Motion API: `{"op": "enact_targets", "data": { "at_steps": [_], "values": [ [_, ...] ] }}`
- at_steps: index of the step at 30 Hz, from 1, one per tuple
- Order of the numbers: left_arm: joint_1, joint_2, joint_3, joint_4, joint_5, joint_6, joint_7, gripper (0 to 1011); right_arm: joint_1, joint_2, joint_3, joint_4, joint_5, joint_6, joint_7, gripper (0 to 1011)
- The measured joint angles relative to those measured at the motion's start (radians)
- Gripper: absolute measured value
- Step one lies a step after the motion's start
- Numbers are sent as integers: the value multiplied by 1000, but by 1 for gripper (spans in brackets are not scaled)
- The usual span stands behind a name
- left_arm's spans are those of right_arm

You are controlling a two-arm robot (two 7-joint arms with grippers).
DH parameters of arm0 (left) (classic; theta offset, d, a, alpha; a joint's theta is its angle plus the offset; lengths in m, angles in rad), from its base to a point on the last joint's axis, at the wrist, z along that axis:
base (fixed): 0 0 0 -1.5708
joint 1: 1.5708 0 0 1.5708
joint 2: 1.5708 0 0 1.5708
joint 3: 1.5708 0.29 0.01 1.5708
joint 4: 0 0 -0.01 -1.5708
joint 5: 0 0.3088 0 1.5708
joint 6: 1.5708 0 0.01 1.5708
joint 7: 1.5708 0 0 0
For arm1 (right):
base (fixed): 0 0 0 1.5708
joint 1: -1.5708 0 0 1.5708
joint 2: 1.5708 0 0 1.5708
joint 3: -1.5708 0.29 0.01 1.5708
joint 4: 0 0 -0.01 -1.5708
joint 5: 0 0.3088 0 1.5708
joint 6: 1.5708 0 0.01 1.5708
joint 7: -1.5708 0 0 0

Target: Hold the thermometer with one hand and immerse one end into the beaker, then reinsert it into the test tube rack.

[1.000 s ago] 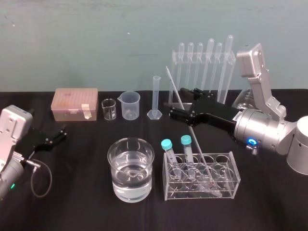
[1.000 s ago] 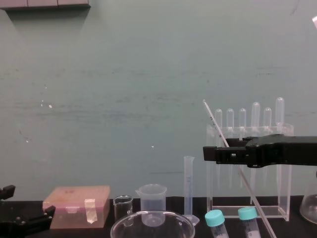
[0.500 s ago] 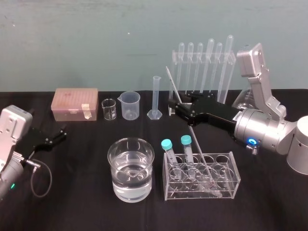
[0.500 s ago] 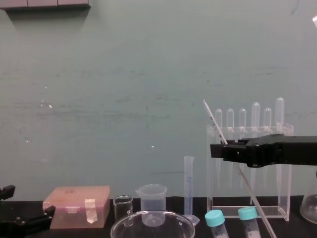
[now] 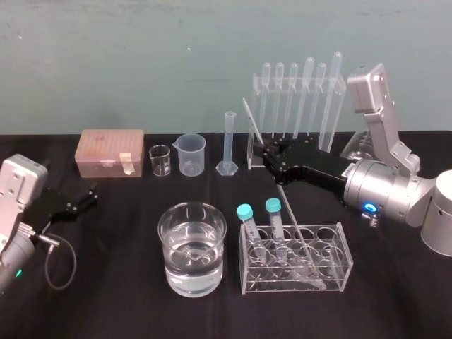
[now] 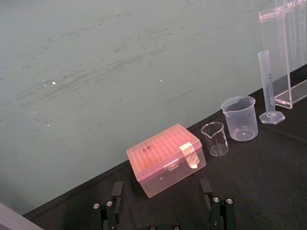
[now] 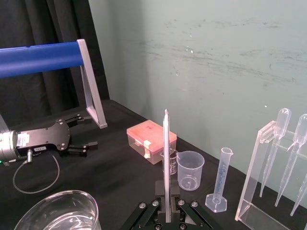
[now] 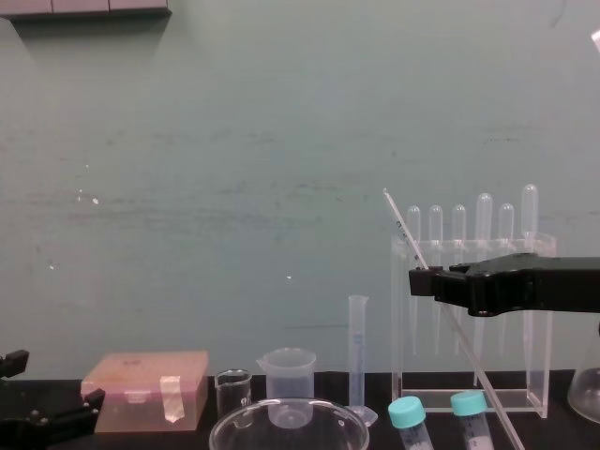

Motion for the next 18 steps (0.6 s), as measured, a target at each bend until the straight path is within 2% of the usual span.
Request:
{"op": "enact_targets", "data": {
  "at_steps": [6,10,11,14,18],
  "values": [
    [0,0,0,0,0,0,0,1008,-12,-3,11,-1,5,-19,0,56],
    [0,0,0,0,0,0,0,1008,-48,-9,45,-6,21,-92,8,56],
    [0,0,0,0,0,0,0,1008,-48,-9,45,-6,21,-92,8,56],
    [0,0,0,0,0,0,0,1008,-80,-13,80,-13,50,-155,30,56],
    [0,0,0,0,0,0,0,1008,-109,-15,113,-17,83,-210,57,56]
  ]
}}
